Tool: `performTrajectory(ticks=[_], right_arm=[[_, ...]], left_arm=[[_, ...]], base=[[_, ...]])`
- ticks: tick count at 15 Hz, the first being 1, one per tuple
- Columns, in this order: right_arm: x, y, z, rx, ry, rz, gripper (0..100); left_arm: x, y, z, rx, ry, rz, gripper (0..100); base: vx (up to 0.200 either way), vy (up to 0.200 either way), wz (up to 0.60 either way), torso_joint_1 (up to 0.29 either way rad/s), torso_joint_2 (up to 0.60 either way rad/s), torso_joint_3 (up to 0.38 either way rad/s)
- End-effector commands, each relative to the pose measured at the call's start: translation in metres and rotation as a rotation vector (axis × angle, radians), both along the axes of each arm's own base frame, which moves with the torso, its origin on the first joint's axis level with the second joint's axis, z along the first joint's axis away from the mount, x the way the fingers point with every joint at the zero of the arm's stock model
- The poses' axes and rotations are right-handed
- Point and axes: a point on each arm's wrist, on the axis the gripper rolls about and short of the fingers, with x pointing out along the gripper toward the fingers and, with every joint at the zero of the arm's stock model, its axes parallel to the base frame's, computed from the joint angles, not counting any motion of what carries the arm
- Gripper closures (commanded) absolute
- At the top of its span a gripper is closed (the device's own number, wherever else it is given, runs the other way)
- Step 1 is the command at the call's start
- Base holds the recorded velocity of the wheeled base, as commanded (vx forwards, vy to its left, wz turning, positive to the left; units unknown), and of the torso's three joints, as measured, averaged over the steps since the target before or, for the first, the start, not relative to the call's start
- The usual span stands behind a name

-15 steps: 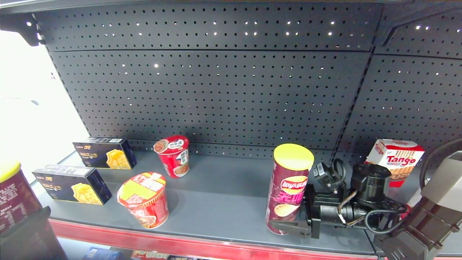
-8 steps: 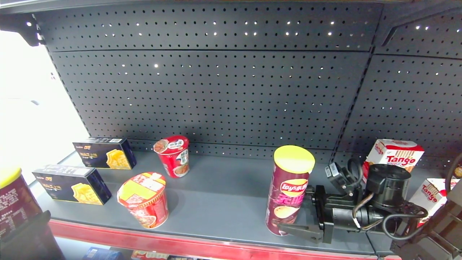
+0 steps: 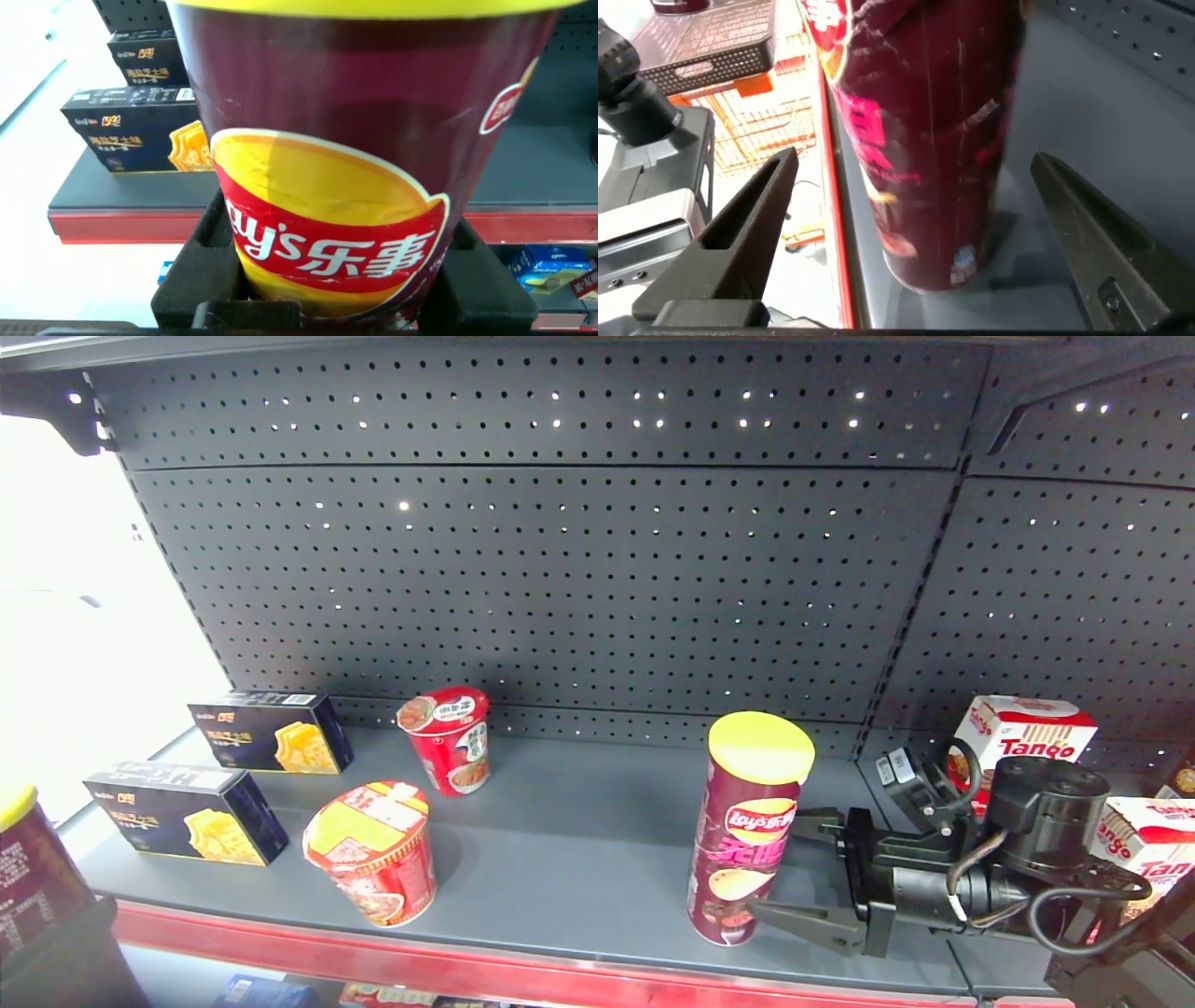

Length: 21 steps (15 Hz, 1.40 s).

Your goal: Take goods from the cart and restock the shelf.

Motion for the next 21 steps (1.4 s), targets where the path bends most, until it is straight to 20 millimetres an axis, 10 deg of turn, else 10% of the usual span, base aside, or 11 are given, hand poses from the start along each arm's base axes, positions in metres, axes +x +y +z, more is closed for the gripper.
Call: performTrajectory(ticks=[1, 21], right_arm=[[-0.002, -0.006, 0.004, 0.004, -0.012, -0.016, 0], [-0.028, -0.03, 0.044, 0.043, -0.127, -0.071, 0]], left_arm=[[-0.001, 0.0, 0.0, -0.002, -0.003, 0.0, 100], [-0.012, 0.004, -0.017, 0.005, 0.008, 0.008, 100]], base=[[0.0, 0.0, 0.0, 0.0, 0.0, 0.0], [0.0, 0.0, 0.0, 0.0, 0.0, 0.0]])
